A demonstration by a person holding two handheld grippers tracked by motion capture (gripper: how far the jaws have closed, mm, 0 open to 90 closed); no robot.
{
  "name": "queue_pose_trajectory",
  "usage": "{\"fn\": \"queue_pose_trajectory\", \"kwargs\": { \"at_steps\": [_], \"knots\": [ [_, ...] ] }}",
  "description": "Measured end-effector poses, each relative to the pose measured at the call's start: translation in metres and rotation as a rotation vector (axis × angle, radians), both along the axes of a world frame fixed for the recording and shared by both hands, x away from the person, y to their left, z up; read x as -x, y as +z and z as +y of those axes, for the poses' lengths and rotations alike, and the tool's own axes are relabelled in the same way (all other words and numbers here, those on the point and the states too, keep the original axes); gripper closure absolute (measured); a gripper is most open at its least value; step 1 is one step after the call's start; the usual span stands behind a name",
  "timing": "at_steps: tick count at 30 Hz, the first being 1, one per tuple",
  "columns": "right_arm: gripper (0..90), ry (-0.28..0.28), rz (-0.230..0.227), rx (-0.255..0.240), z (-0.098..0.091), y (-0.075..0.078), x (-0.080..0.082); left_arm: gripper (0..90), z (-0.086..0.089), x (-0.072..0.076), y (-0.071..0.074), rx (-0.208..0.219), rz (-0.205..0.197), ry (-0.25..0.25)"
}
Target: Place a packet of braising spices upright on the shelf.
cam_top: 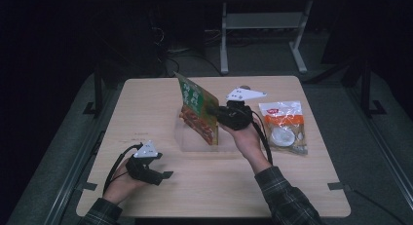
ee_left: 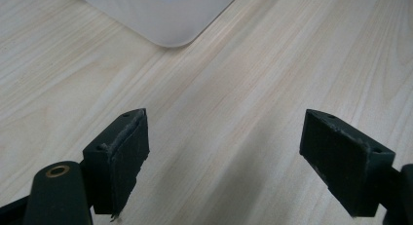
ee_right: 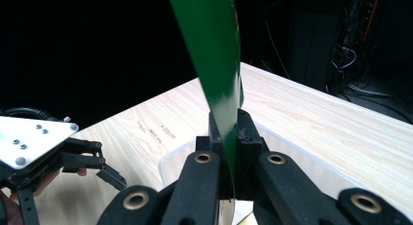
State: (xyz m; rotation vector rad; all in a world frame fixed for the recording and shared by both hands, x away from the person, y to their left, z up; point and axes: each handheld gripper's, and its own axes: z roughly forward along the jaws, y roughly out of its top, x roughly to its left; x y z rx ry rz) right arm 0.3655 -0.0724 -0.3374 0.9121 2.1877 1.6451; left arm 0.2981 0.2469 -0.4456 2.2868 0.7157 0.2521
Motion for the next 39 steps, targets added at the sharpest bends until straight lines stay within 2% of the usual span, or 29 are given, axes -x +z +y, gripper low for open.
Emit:
{"fn": "queue_pose_trajectory", "kwargs": {
  "at_steps": [8, 12, 39],
  "knots": [
    [89.4, 0.007, -0.005, 0.009, 0.006, -0.004, -0.002, 17.6, 0.000, 0.000, 0.000, -0.005, 0.003, -0.006],
    [89.4, 0.009, 0.012, 0.013, 0.007, -0.008, -0.003, 17.6, -0.001, 0.000, -0.001, -0.005, 0.006, -0.006],
    [89.2, 0.017, 0.046, 0.038, 0.012, -0.026, -0.009, 17.6, -0.002, 0.000, -0.002, -0.010, 0.006, -0.010]
  ]
}}
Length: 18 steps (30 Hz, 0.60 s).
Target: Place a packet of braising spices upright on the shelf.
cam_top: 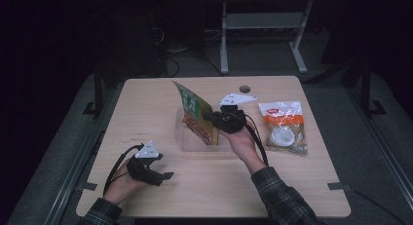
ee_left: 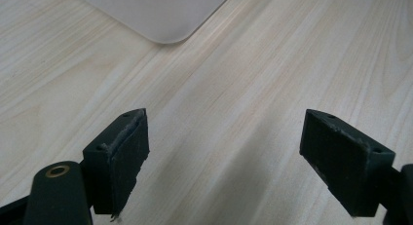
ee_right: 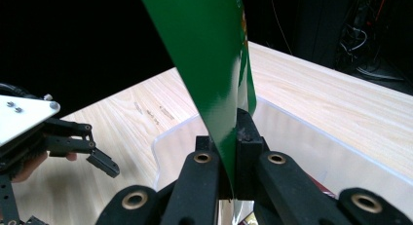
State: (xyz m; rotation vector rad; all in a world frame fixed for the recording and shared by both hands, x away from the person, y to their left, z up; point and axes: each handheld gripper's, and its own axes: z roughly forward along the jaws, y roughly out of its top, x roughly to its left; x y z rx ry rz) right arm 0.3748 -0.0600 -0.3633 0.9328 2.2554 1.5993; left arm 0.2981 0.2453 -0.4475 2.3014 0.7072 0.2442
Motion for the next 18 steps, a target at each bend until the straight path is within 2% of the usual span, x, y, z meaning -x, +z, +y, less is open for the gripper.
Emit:
{"fn": "queue_pose_trajectory", "kwargs": {
  "at_steps": [3, 5, 10, 13, 18],
  "knots": [
    [89.1, 0.005, 0.011, 0.023, 0.0024, -0.0061, -0.0012, 17.5, 0.0001, 0.0001, 0.0005, -0.004, 0.001, 0.000],
    [89.0, 0.009, 0.011, 0.011, 0.0030, -0.0073, -0.0013, 17.6, 0.0001, 0.0001, 0.0005, -0.003, 0.002, 0.000],
    [87.5, 0.016, 0.001, 0.025, 0.0045, -0.0064, -0.0005, 17.6, -0.0001, 0.0000, 0.0002, -0.005, 0.002, -0.002],
    [79.2, 0.022, 0.012, 0.025, 0.0052, -0.0059, -0.0003, 17.6, 0.0001, 0.0001, 0.0004, -0.004, 0.001, -0.002],
    [60.5, 0.022, 0.006, 0.051, 0.0065, -0.0046, 0.0021, 17.6, -0.0001, 0.0002, 0.0002, -0.003, 0.002, -0.001]
  ]
}}
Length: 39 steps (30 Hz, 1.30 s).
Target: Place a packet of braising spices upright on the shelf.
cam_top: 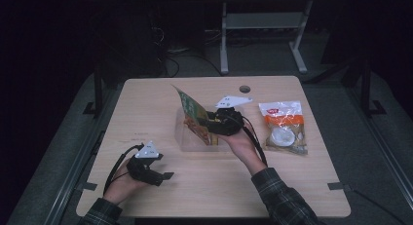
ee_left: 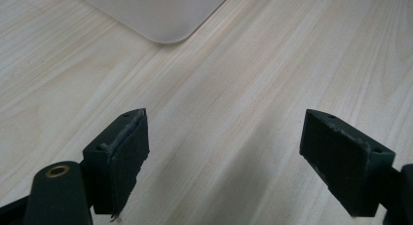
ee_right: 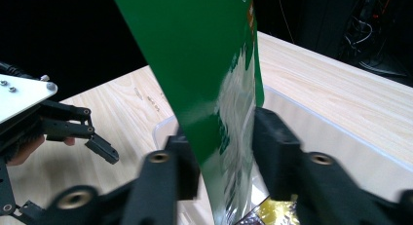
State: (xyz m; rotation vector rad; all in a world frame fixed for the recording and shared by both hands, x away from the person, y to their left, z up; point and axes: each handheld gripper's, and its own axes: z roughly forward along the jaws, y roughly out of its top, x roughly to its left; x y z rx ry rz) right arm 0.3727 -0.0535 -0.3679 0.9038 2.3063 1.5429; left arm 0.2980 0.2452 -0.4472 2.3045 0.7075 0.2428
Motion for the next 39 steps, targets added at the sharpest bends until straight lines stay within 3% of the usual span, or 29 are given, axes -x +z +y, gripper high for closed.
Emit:
{"fn": "queue_pose_trajectory", "kwargs": {
  "at_steps": [3, 9, 17, 27, 32, 39],
  "knots": [
    [48.5, 0.003, -0.005, 0.015, -0.001, 0.002, 0.002, 17.6, 0.000, 0.000, 0.000, 0.002, 0.000, 0.002],
    [39.0, 0.023, -0.003, 0.032, -0.007, 0.008, 0.007, 17.6, 0.000, 0.000, 0.000, 0.004, 0.004, 0.002],
    [36.6, 0.038, -0.024, 0.049, -0.023, 0.014, 0.018, 17.4, 0.000, 0.000, 0.000, 0.006, 0.005, -0.001],
    [35.4, 0.057, -0.032, 0.050, -0.046, 0.012, 0.034, 17.4, 0.000, 0.000, 0.000, 0.012, 0.016, -0.005],
    [36.9, 0.051, -0.021, 0.064, -0.059, 0.004, 0.042, 17.4, 0.000, 0.000, 0.000, 0.009, 0.008, -0.011],
    [34.4, 0.039, 0.031, 0.079, -0.077, -0.012, 0.052, 17.4, -0.001, 0.001, 0.000, 0.008, 0.014, -0.015]
  ]
}}
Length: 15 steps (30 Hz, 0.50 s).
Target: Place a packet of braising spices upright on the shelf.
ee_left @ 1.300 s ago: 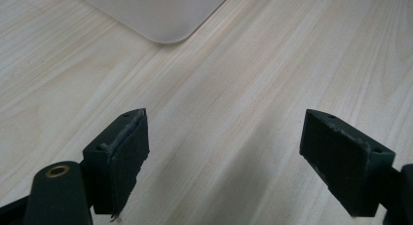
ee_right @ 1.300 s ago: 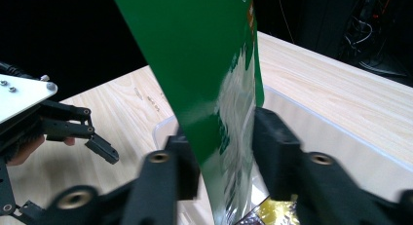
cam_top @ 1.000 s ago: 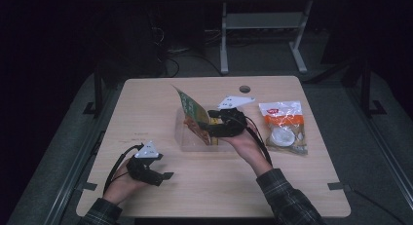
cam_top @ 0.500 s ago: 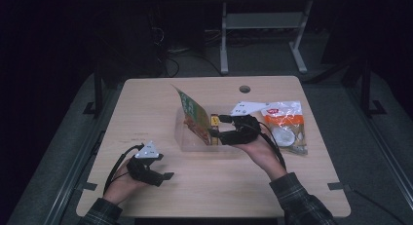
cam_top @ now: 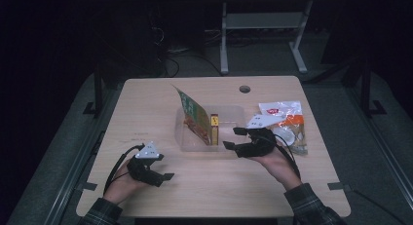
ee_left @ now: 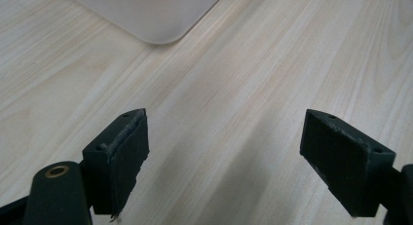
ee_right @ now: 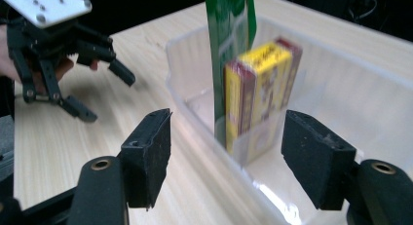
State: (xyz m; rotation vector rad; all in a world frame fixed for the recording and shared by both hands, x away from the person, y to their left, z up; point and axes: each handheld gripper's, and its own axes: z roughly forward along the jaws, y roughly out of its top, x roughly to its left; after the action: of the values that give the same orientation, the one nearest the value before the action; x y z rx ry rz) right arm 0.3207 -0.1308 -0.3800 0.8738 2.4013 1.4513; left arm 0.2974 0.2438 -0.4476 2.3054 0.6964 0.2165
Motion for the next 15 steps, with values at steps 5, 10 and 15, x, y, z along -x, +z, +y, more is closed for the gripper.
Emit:
{"fn": "queue_pose_trajectory", "kwargs": {
  "at_steps": [5, 10, 15],
  "knots": [
    [33.7, -0.005, 0.019, 0.025, -0.010, -0.012, 0.008, 17.4, -0.001, 0.001, -0.001, 0.004, 0.002, 0.004],
    [33.7, -0.028, 0.039, 0.075, -0.019, -0.023, 0.015, 17.4, 0.000, 0.001, -0.001, -0.002, -0.001, 0.001],
    [33.6, -0.054, 0.046, 0.127, -0.033, -0.033, 0.019, 17.4, -0.001, 0.002, -0.001, -0.004, -0.006, -0.002]
  ]
}}
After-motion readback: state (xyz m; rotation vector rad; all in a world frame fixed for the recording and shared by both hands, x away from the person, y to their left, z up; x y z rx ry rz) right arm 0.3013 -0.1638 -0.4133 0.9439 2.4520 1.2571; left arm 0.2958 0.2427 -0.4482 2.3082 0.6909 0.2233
